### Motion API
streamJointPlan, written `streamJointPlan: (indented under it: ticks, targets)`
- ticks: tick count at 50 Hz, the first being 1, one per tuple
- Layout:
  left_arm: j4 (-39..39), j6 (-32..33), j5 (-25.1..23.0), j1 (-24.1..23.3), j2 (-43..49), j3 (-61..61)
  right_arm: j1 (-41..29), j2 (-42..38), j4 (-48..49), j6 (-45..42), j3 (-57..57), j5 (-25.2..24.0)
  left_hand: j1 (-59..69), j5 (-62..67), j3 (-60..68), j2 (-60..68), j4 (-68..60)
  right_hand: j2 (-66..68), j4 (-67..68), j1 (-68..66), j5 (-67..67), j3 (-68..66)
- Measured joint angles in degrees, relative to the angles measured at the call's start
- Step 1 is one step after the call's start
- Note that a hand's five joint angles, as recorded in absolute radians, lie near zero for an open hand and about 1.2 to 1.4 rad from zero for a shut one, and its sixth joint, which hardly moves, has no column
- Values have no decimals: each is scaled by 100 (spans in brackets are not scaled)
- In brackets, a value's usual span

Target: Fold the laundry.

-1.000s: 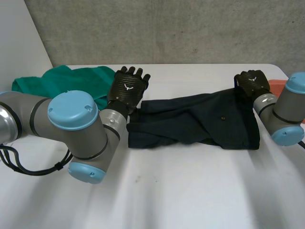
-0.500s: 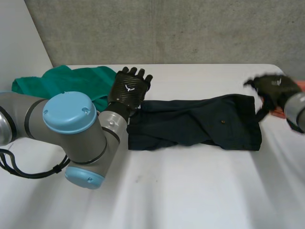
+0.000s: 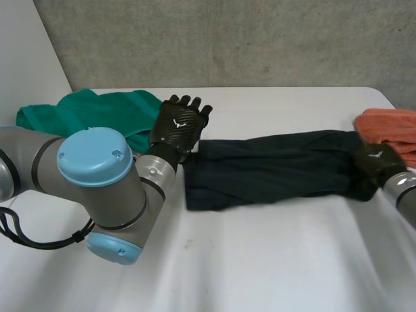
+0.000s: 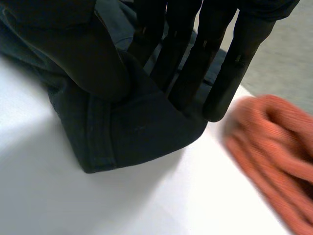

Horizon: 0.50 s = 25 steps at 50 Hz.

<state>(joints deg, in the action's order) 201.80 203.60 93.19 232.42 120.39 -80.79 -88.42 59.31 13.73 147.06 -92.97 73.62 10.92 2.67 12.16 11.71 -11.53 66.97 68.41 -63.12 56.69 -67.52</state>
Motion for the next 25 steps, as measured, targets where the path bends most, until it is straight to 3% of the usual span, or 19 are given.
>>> streamJointPlan:
  ticks: [7,13,18,25]
  targets:
    - [-41,-7,-1,14,-255,-153,362,418,-29,-1252,50,202,0,0,0,0,0,0,5,-63,44,-6]
    - [-40,-14,6,31,-498,-295,-218,628,53,-2172,201,-29,0,0,0,0,0,0,23,-63,65,-11]
    - [-40,-34,18,46,-638,-361,-1275,646,197,-2416,332,-574,0,0,0,0,0,38,23,-63,78,-137]
    - [-32,-112,24,52,-767,-497,-2608,369,620,-2879,-193,-1902,0,0,0,0,0,11,-7,-43,68,-119]
